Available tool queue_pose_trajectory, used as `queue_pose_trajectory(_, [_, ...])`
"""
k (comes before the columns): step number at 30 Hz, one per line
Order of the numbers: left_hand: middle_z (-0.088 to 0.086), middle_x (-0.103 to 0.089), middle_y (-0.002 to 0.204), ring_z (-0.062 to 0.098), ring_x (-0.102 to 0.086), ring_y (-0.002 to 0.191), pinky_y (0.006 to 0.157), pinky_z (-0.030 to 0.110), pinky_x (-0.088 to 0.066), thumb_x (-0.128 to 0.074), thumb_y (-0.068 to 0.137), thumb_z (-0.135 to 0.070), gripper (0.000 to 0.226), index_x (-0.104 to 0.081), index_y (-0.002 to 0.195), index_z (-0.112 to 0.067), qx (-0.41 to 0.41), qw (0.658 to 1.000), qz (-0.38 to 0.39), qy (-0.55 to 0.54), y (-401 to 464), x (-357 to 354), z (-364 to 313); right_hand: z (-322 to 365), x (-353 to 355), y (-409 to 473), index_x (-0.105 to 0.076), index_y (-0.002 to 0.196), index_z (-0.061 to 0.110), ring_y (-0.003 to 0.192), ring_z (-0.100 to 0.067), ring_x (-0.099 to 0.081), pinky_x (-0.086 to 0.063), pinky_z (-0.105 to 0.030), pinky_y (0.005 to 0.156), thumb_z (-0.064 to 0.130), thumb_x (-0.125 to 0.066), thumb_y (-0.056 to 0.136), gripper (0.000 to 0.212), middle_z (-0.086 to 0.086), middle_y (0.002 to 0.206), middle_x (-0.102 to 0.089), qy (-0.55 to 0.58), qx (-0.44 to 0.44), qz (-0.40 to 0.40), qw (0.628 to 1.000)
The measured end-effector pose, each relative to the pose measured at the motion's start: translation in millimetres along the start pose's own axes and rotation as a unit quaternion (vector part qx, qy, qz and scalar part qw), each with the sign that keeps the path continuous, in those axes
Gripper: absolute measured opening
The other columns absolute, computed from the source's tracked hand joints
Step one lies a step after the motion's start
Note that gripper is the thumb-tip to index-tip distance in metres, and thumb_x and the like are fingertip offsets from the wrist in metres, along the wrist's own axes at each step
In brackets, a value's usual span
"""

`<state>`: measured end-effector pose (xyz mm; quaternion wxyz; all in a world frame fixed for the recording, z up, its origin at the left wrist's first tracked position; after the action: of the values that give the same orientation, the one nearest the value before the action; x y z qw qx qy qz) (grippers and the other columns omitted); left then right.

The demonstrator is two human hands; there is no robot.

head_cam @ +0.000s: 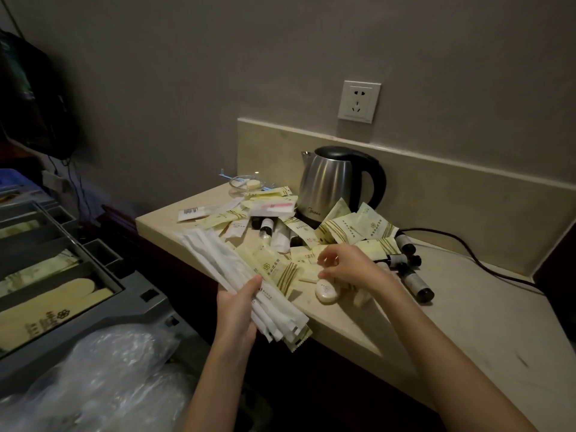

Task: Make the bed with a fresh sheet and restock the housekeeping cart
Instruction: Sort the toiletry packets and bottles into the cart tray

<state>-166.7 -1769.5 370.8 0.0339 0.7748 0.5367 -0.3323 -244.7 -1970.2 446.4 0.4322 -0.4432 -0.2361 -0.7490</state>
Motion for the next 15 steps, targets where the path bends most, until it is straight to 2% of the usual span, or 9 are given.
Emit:
queue_pose_trajectory(3, [0.021, -0.066, 0.109, 0.032, -0.066, 0.095, 0.087, 0.047, -0.053, -0.064, 0.086, -0.001, 0.044, -0.050, 0.128, -0.001, 0.003, 1.000, -0.012, 0.002, 1.7, 2.1, 2.5, -0.3, -7.0, 4.2, -0.060, 0.101, 0.022, 0.083, -0.008, -0.060, -0.055, -0.028, 0.077, 0.021, -0.075, 0.079, 0.027, 0.007, 0.095, -0.061, -0.007, -0.012, 0.014, 1.000])
queue_pose_trajectory(7, [0.022, -0.067, 0.107, 0.033, -0.067, 0.094, 0.083, 0.044, -0.054, -0.064, 0.086, -0.001, 0.040, -0.053, 0.124, 0.003, 0.016, 1.000, -0.016, 0.005, 0.8, 5.5, 6.5, -1.0, -5.8, 7.7, -0.061, 0.096, 0.020, 0.084, -0.009, -0.056, -0.047, -0.020, 0.069, 0.017, -0.075, 0.079, 0.022, 0.005, 0.093, -0.059, -0.006, -0.012, 0.014, 1.000])
queue_pose_trajectory(12, [0.020, -0.068, 0.103, 0.032, -0.068, 0.091, 0.076, 0.041, -0.056, -0.065, 0.086, -0.001, 0.036, -0.056, 0.120, 0.004, 0.018, 1.000, -0.017, 0.009, -1.7, 1.3, 5.8, 5.0, -6.6, 8.2, -0.059, 0.090, 0.020, 0.090, -0.012, -0.058, -0.052, -0.027, 0.080, 0.014, -0.073, 0.080, 0.019, 0.003, 0.096, -0.060, -0.002, -0.004, 0.015, 1.000])
queue_pose_trajectory(15, [0.019, -0.069, 0.101, 0.032, -0.068, 0.091, 0.084, 0.045, -0.054, -0.065, 0.085, -0.002, 0.031, -0.058, 0.115, 0.002, 0.022, 1.000, -0.012, 0.009, -5.0, -3.8, 4.3, 4.1, -5.1, 6.3, -0.058, 0.093, 0.022, 0.087, -0.008, -0.057, -0.047, -0.018, 0.068, 0.013, -0.073, 0.079, 0.023, 0.005, 0.094, -0.059, 0.035, -0.005, 0.013, 0.999])
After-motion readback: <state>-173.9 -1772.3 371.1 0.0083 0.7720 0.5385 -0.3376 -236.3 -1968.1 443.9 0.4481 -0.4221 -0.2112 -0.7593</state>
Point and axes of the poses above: each hand's wrist, its own y-axis towards the middle knuckle, its own x-axis out of the back of the hand, z = x × y, the point moved 10 cm from there along y, towards the middle knuckle
